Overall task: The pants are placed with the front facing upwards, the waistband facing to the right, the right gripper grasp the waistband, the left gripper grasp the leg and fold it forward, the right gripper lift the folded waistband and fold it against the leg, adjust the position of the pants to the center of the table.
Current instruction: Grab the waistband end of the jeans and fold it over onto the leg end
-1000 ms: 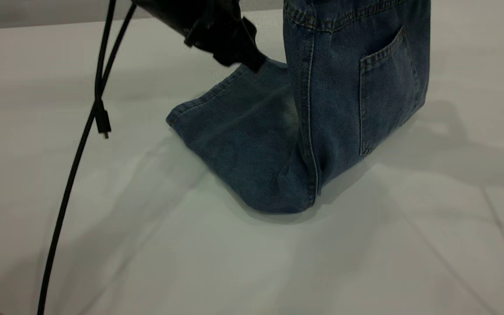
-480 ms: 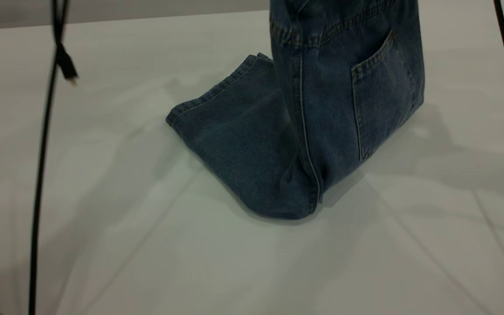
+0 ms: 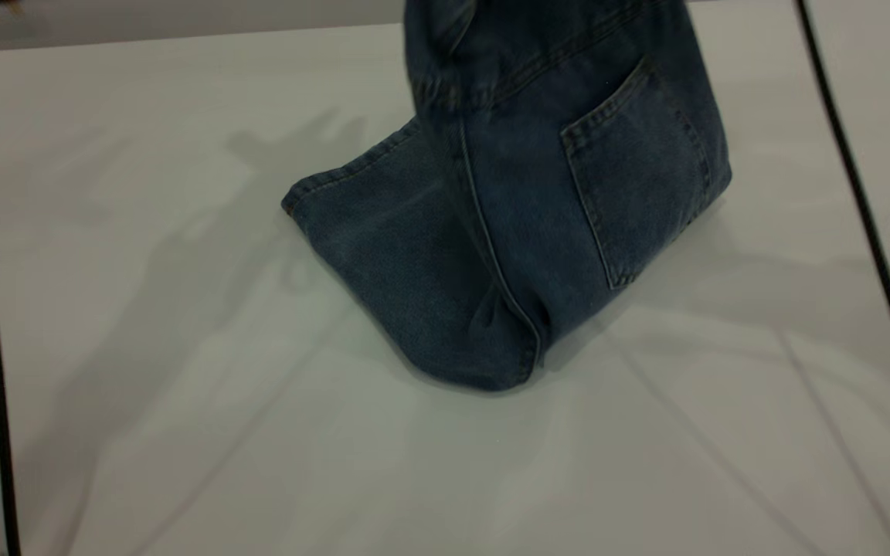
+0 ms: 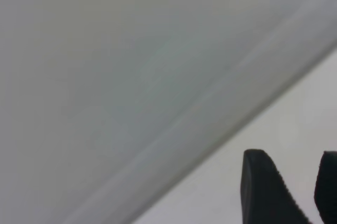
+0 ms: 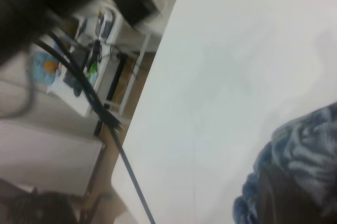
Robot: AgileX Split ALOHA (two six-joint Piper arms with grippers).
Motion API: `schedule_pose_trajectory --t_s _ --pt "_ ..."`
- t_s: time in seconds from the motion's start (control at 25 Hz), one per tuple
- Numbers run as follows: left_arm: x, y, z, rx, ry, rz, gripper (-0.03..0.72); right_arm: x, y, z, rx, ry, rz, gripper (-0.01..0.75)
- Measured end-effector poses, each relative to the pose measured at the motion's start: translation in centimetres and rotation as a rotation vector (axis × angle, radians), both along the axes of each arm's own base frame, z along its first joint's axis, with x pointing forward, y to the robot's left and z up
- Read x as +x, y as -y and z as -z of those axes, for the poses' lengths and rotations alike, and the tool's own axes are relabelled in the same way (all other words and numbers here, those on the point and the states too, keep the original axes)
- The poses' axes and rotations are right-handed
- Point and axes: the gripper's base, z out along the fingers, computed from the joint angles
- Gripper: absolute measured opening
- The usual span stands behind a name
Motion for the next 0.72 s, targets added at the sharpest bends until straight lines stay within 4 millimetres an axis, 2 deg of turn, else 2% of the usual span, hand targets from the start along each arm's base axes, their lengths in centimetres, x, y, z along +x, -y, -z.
schedule_pose_trajectory --t_s 0.16,0.32,0.56,0.72 --pt "-0.6 -0.2 -1.7 -0.014 0.036 0.0 0.263 0.1 -1.1 2.4 -0.022 -0.039 -0.041 0.033" --pt "-0.7 -0.3 -2.1 -0.017 0.043 0.0 0.263 0.4 -2.3 3.9 -0.035 -0.055 -0.082 0.033" --pt "-0.9 -0.3 -1.8 -0.007 0.012 0.004 0.263 1.9 -4.2 4.5 -0.059 -0.029 -0.101 0.033" --pt "-1.0 -0.2 -1.5 -0.004 -0.018 0.003 0.263 3.3 -4.4 4.9 -0.102 -0.012 -0.062 0.034"
